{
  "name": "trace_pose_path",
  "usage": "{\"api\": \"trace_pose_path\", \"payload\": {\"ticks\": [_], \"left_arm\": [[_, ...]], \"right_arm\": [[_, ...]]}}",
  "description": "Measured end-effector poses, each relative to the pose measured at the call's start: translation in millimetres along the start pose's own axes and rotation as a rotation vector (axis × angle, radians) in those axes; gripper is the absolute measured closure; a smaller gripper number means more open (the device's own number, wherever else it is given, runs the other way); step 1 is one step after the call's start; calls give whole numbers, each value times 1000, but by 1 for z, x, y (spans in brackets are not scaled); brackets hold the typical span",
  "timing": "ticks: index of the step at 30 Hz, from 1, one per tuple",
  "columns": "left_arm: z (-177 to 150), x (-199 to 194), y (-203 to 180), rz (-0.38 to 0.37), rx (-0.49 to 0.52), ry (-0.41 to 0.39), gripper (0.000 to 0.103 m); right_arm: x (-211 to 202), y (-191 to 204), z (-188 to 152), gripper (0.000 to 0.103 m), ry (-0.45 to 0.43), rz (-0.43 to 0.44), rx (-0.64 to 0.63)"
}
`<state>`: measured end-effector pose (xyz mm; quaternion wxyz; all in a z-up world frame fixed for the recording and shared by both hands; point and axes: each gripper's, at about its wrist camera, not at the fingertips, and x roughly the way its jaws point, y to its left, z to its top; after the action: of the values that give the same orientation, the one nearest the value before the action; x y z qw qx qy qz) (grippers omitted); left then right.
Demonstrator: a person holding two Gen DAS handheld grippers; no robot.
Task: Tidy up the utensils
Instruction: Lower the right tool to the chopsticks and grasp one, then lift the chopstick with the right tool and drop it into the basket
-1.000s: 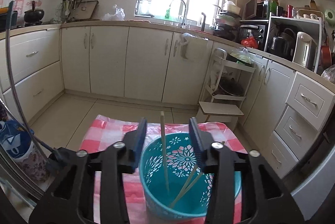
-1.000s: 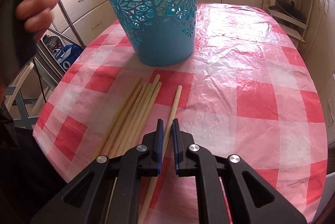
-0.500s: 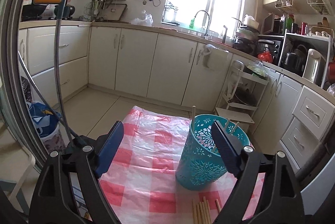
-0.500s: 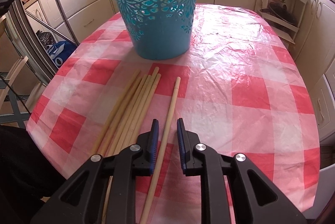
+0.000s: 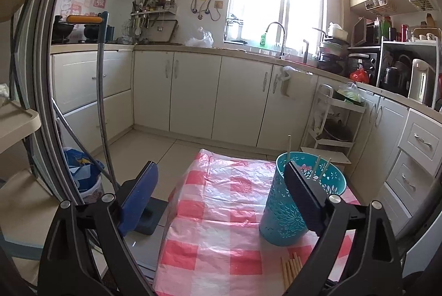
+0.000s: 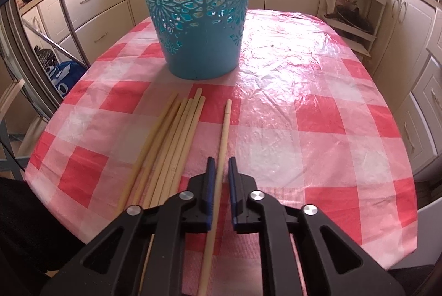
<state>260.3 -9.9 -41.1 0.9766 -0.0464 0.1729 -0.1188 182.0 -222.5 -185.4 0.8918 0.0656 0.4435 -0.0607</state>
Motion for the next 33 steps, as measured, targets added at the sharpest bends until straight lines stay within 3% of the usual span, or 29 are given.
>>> {"api": "trace_pose_path", "payload": {"ticks": [7,13,24,33], "left_arm": [[2,-3,10,8,-15,-2,14],[2,-2,12,13,-23,0,14],[1,-2,12,20,-29,4,13],[-1,2,11,23,-27,17,12]], "right_arm": [[-9,-22,-6,97,35,104,170],[-37,-30,-6,97,-14,207,245],[-126,-26,40,97,-250,351,275],[-169,1,136,97,-553,308,198]]}}
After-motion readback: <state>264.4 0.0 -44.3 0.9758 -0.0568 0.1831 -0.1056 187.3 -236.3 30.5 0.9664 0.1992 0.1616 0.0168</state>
